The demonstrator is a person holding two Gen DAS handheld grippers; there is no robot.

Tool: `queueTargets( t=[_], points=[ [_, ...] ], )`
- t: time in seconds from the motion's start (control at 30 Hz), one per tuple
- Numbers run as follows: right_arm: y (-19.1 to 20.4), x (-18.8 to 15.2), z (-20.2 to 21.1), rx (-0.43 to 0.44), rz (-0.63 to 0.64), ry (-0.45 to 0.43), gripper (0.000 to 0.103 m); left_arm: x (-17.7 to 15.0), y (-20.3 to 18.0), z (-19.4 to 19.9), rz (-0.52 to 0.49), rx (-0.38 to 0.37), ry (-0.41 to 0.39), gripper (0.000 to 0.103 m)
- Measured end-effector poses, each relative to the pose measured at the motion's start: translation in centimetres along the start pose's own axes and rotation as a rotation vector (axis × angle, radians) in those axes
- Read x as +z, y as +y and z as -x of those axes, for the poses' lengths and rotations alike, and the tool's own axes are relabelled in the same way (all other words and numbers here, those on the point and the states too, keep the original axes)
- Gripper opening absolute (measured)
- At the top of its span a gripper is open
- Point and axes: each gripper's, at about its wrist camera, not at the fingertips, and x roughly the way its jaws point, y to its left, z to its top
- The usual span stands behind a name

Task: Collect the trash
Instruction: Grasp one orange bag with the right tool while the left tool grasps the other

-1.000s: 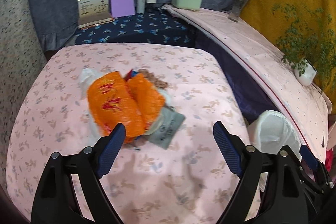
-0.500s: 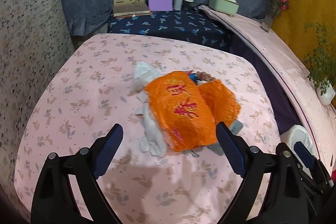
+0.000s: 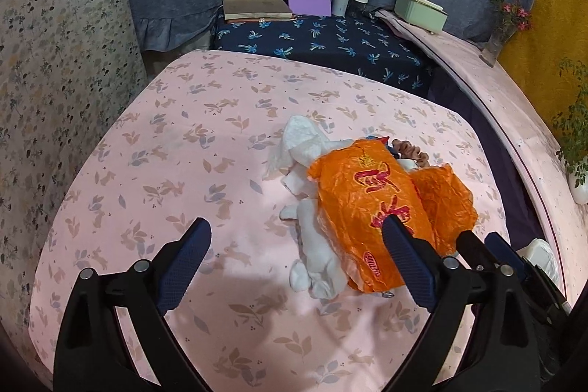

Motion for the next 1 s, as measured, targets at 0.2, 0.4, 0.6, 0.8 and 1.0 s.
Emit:
queueTargets(
  t=[0.2, 0.4, 0.6, 0.8, 1.0],
  points=[
    [0.4, -0.1, -1.5, 0.021, -0.004, 0.035, 0.018, 0.2, -0.1, -1.1, -0.003, -0.014, 0.023, 0.090],
    [0.1, -0.2, -0.8, 0.027, 0.003, 0.017, 0.013, -0.1, -1.9, -1.7, -0.012, -0.078, 0.054, 0.090],
    [-1.9, -0.7, 0.4, 0.000, -0.026, 0.011, 0.013, -1.0, -4.7, -3.2, -0.036, -0.121, 0.103, 0.089],
    [-3.7, -1.6, 0.9, -0.015, -0.045, 0.025, 0.013, -2.0, -6.4, -5.2, -0.049, -0.146, 0.165, 0.057],
    [-4.3, -1.7, 1.7, -0.009, -0.053, 0.012, 0.013, -2.3, -7.5, -3.9, -0.081, -0.160, 0.134, 0.032]
  ],
)
